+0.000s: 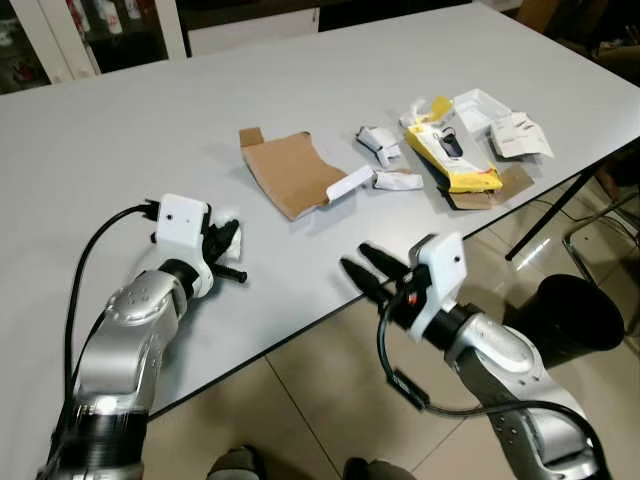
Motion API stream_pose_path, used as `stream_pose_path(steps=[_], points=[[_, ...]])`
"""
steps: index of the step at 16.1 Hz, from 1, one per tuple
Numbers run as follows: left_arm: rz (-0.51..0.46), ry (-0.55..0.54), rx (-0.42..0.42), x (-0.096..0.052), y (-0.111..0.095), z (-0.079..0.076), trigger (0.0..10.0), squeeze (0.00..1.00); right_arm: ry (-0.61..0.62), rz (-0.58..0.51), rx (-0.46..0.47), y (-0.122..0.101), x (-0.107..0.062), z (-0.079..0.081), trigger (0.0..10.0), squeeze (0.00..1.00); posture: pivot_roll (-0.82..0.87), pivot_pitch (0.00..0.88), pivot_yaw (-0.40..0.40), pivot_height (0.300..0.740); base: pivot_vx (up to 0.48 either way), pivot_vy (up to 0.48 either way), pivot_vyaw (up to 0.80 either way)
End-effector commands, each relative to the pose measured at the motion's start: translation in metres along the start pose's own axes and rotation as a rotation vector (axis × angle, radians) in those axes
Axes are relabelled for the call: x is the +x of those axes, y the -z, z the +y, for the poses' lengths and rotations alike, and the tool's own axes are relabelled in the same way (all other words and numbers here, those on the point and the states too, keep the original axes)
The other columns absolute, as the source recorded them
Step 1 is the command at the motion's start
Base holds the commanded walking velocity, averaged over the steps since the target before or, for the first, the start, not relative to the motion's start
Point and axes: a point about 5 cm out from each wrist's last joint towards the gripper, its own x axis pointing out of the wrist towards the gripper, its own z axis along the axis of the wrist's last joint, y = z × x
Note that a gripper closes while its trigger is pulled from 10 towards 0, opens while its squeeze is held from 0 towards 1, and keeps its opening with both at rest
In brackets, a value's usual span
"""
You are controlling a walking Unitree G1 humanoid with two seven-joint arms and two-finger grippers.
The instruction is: Picking trash to rubbish bin
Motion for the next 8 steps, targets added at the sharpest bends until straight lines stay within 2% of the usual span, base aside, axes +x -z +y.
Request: stream_pose_path(steps=[1,3,4,8], points=[[-0.071,-0.017,-0.028,-0.006,-0.014,-0.008,0.0,0.0,0.087,-0.045,-0.025,-0.008,-0.003,-0.007,10.0,0.0,0.0,0.081,-0.026,0.74,0.0,0.0,0.0],[-0.052,-0.02,0.006,-0.011,-0.013,-0.019,10.0,0.0,0.207,-0.094,0.012,-0.012,-0.005,-0.013,10.0,0.0,0.0,0.067,-0.037,0.74,0.0,0.0,0.0],[-0.044,-0.017,0.008,-0.012,-0.012,-0.021,10.0,0.0,0.225,-0.098,0.015,-0.012,-0.005,-0.014,10.0,0.0,0.0,0.065,-0.038,0.74,0.0,0.0,0.0],[-0.064,-0.017,0.062,-0.016,-0.005,-0.032,10.0,0.0,0.303,-0.072,-0.007,-0.005,-0.007,-0.018,10.0,0.0,-0.02,0.065,-0.034,0.74,0.0,0.0,-0.79]])
